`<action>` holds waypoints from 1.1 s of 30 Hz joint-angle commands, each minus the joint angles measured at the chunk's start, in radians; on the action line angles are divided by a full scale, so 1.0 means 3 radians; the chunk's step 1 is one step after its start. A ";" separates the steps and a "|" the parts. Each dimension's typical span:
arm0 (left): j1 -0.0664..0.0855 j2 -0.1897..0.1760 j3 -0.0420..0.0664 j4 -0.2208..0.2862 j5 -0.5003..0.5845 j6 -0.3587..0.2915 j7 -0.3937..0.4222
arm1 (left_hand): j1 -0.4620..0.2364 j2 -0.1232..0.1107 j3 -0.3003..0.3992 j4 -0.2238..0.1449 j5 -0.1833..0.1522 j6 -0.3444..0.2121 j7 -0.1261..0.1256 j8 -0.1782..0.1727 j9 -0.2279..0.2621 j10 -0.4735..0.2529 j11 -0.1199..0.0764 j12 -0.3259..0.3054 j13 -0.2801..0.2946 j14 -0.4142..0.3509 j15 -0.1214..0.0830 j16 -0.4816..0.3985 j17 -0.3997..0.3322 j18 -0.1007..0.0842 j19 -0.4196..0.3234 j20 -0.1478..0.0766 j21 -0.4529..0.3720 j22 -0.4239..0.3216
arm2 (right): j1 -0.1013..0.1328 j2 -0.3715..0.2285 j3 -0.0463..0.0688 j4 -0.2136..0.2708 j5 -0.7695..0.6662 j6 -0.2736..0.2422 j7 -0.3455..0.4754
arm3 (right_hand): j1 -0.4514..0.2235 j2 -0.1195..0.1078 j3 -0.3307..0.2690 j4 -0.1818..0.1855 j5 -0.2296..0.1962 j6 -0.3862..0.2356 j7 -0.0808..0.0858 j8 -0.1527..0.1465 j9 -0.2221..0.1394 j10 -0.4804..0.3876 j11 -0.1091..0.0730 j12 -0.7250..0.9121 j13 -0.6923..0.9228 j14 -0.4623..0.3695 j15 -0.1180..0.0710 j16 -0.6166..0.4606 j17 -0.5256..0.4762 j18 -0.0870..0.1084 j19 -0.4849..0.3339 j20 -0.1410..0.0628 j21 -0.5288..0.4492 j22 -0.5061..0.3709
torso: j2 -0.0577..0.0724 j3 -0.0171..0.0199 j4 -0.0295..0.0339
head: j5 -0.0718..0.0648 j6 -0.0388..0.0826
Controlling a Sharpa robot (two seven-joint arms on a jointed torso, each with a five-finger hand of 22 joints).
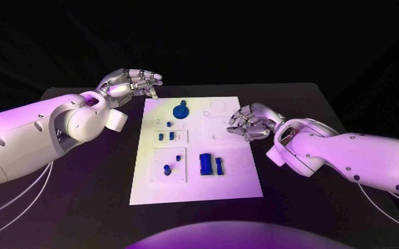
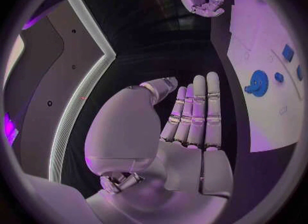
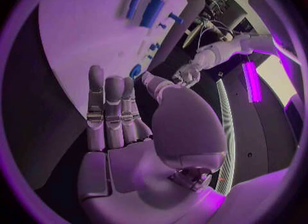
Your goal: Assemble the parts on the task board
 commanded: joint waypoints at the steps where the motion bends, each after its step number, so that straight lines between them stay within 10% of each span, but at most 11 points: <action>1: -0.0019 0.0055 0.0001 -0.0065 0.0109 -0.0249 0.0237 | -0.0025 -0.0055 -0.0088 0.0017 -0.0038 -0.0024 0.0043 0.0025 0.0012 0.0068 0.0022 0.0039 -0.0002 -0.0197 0.0046 -0.0248 -0.0145 -0.0015 -0.0166 0.0070 -0.0296 -0.0164 | 0.0068 0.0087 0.0016 -0.0280 0.1233 0.0023 0.0953 | 0.0034 -0.0036 0.0073 -0.0029 -0.0001 -0.0094 0.0060 -0.0085 -0.0063 -0.0088 0.0059 -0.0250 -0.0317 -0.0103 0.0059 -0.0347 -0.0121 0.0027 -0.0061 0.0062 -0.0225 -0.0235 | -0.0081 -0.0039 -0.0001 | 0.0011 0.0112; 9: -0.0111 0.0271 0.0001 -0.0361 0.0434 -0.0490 0.0495 | -0.0034 -0.0107 -0.0199 0.0264 -0.0317 -0.0156 0.0004 -0.0023 -0.0096 0.0378 0.0054 -0.0711 -0.0247 -0.0119 0.0162 -0.1517 -0.0526 0.0012 -0.0130 0.0306 -0.1630 -0.1033 | 0.0131 0.0448 0.0072 -0.1132 0.2155 0.0440 0.1519 | 0.0017 -0.0089 -0.0053 -0.0071 0.0003 -0.0096 0.0229 -0.0448 -0.0365 -0.0467 0.0332 -0.1135 -0.1453 -0.1146 0.0443 -0.1662 -0.0670 -0.0021 -0.1002 0.0408 -0.0674 -0.1195 | -0.0191 -0.0046 0.0017 | 0.0025 0.0449; 13: -0.0167 0.0401 0.0003 -0.0520 0.0628 -0.0652 0.0623 | -0.0049 -0.0058 -0.0373 0.0372 -0.0314 -0.0279 -0.0055 -0.0147 -0.0226 0.0253 0.0149 -0.1046 -0.0250 -0.0359 0.0281 -0.1951 -0.0646 -0.0055 -0.0249 0.0338 -0.1991 -0.1253 | 0.0125 0.0647 0.0086 -0.1527 0.2409 0.0573 0.1656 | 0.0007 -0.0020 -0.0253 -0.0058 -0.0002 -0.0083 0.0240 -0.0596 -0.0468 -0.0475 0.0382 -0.1351 -0.1842 -0.1280 0.0520 -0.1978 -0.0912 0.0027 -0.1191 0.0538 -0.0662 -0.1640 | -0.0246 -0.0032 0.0025 | 0.0067 0.0596; 17: -0.0225 0.0535 0.0005 -0.0673 0.0741 -0.0775 0.0710 | -0.0024 0.0019 -0.0543 0.0452 -0.0306 -0.0443 -0.0119 -0.0285 -0.0384 0.0147 0.0096 -0.1292 -0.0252 -0.0648 0.0265 -0.2274 -0.0808 -0.0137 -0.0291 0.0338 -0.2191 -0.1306 | 0.0112 0.0836 0.0097 -0.1898 0.2562 0.0702 0.1740 | 0.0007 0.0060 -0.0401 -0.0019 -0.0001 -0.0083 0.0235 -0.0689 -0.0542 -0.0462 0.0410 -0.1482 -0.2078 -0.1328 0.0564 -0.2139 -0.1079 0.0032 -0.1356 0.0593 -0.0659 -0.1958 | -0.0284 -0.0007 0.0048 | 0.0073 0.0700; 18: -0.0204 0.0487 0.0002 -0.0618 0.0473 -0.0536 0.0453 | -0.1365 0.0563 -0.1956 -0.0197 -0.0673 -0.2686 -0.0690 -0.0974 -0.1306 -0.2746 -0.0543 -0.1701 -0.0461 -0.2832 -0.0344 -0.2901 -0.1362 -0.0594 -0.2665 -0.0632 -0.2572 -0.1523 | 0.0121 0.0774 0.0094 -0.1758 0.2136 0.0410 0.1440 | -0.1232 0.0621 -0.1611 -0.0444 -0.0168 -0.2642 -0.0510 -0.1491 -0.1744 -0.3489 -0.0232 -0.1995 -0.2745 -0.4264 0.0010 -0.2723 -0.2347 -0.0571 -0.3903 -0.0340 -0.0862 -0.3670 | -0.0234 -0.0030 0.0028 | 0.0063 0.0606; 23: -0.0216 0.0482 0.0002 -0.0548 0.0477 -0.0652 0.0468 | -0.1890 0.0563 -0.1956 -0.0197 -0.0673 -0.2686 -0.0690 -0.0974 -0.1306 -0.2746 -0.0543 -0.1701 -0.0461 -0.2832 -0.0344 -0.2901 -0.1362 -0.0594 -0.2665 -0.0632 -0.2572 -0.1523 | 0.0083 0.0752 0.0136 -0.1641 0.2207 0.0309 0.1483 | -0.1718 0.0621 -0.1611 -0.0444 -0.0168 -0.2642 -0.0510 -0.1491 -0.1744 -0.3489 -0.0232 -0.1995 -0.2745 -0.4264 0.0010 -0.2723 -0.2347 -0.0571 -0.3903 -0.0340 -0.0862 -0.3670 | -0.0255 0.0029 0.0072 | 0.0090 0.0656; 24: -0.0220 0.0480 0.0002 -0.0522 0.0479 -0.0695 0.0473 | -0.1991 0.0563 -0.1956 -0.0197 -0.0673 -0.2686 -0.0690 -0.0974 -0.1306 -0.2746 -0.0543 -0.1701 -0.0461 -0.2832 -0.0344 -0.2901 -0.1362 -0.0594 -0.2665 -0.0632 -0.2572 -0.1523 | 0.0069 0.0744 0.0152 -0.1599 0.2233 0.0273 0.1499 | -0.4122 0.0621 -0.1611 -0.0444 -0.0168 -0.2642 -0.0510 -0.1491 -0.1744 -0.3489 -0.0232 -0.1995 -0.2745 -0.4264 0.0010 -0.2723 -0.2347 -0.0571 -0.3903 -0.0340 -0.0862 -0.3670 | -0.0262 0.0050 0.0088 | 0.0100 0.0674; 25: -0.0225 0.0478 0.0002 -0.0492 0.0480 -0.0744 0.0479 | -0.2090 0.0563 -0.1956 -0.0197 -0.0673 -0.2686 -0.0690 -0.0974 -0.1306 -0.2746 -0.0543 -0.1701 -0.0461 -0.2832 -0.0344 -0.2901 -0.1362 -0.0594 -0.2665 -0.0632 -0.2572 -0.1523 | 0.0053 0.0735 0.0170 -0.1549 0.2263 0.0230 0.1517 | -0.4122 0.0621 -0.1611 -0.0444 -0.0168 -0.2642 -0.0510 -0.1491 -0.1744 -0.3489 -0.0232 -0.1995 -0.2745 -0.4264 0.0010 -0.2723 -0.2347 -0.0571 -0.3903 -0.0340 -0.0862 -0.3670 | -0.0269 0.0071 0.0104 | 0.0110 0.0691; 26: -0.0231 0.0476 0.0002 -0.0458 0.0482 -0.0801 0.0486 | -0.4499 0.0563 -0.1956 -0.0197 -0.0673 -0.2686 -0.0690 -0.0974 -0.1306 -0.2746 -0.0543 -0.1701 -0.0461 -0.2832 -0.0344 -0.2901 -0.1362 -0.0594 -0.2665 -0.0632 -0.2572 -0.1523 | 0.0035 0.0725 0.0190 -0.1492 0.2298 0.0181 0.1538 | -0.4122 0.0621 -0.1611 -0.0444 -0.0168 -0.2642 -0.0510 -0.1491 -0.1744 -0.3489 -0.0232 -0.1995 -0.2745 -0.4264 0.0010 -0.2723 -0.2347 -0.0571 -0.3903 -0.0340 -0.0862 -0.3670 | -0.0275 0.0088 0.0116 | 0.0118 0.0706; 29: -0.0256 0.0465 0.0002 -0.0306 0.0492 -0.1052 0.0518 | -0.4499 0.0563 -0.1956 -0.0197 -0.0673 -0.2686 -0.0690 -0.0974 -0.1306 -0.2746 -0.0543 -0.1701 -0.0461 -0.2832 -0.0344 -0.2901 -0.1362 -0.0594 -0.2665 -0.0632 -0.2572 -0.1523 | -0.0047 0.0678 0.0282 -0.1240 0.2453 -0.0036 0.1631 | -0.4122 0.0621 -0.1611 -0.0444 -0.0168 -0.2642 -0.0510 -0.1491 -0.1744 -0.3489 -0.0232 -0.1995 -0.2745 -0.4264 0.0010 -0.2723 -0.2347 -0.0571 -0.3903 -0.0340 -0.0862 -0.3670 | -0.0287 0.0121 0.0142 | 0.0133 0.0734; 33: -0.0294 0.0449 0.0003 -0.0074 0.0506 -0.1436 0.0567 | -0.4499 0.0563 -0.1956 -0.0197 -0.0673 -0.2686 -0.0690 -0.0974 -0.1306 -0.2746 -0.0543 -0.1701 -0.0461 -0.2832 -0.0344 -0.2901 -0.1362 -0.0594 -0.2665 -0.0632 -0.2572 -0.1523 | -0.0161 0.0612 0.0411 -0.0885 0.2671 -0.0341 0.1762 | -0.4122 0.0621 -0.1611 -0.0444 -0.0168 -0.2642 -0.0510 -0.1491 -0.1744 -0.3489 -0.0232 -0.1995 -0.2745 -0.4264 0.0010 -0.2723 -0.2347 -0.0571 -0.3903 -0.0340 -0.0862 -0.3670 | -0.0288 0.0123 0.0143 | 0.0134 0.0736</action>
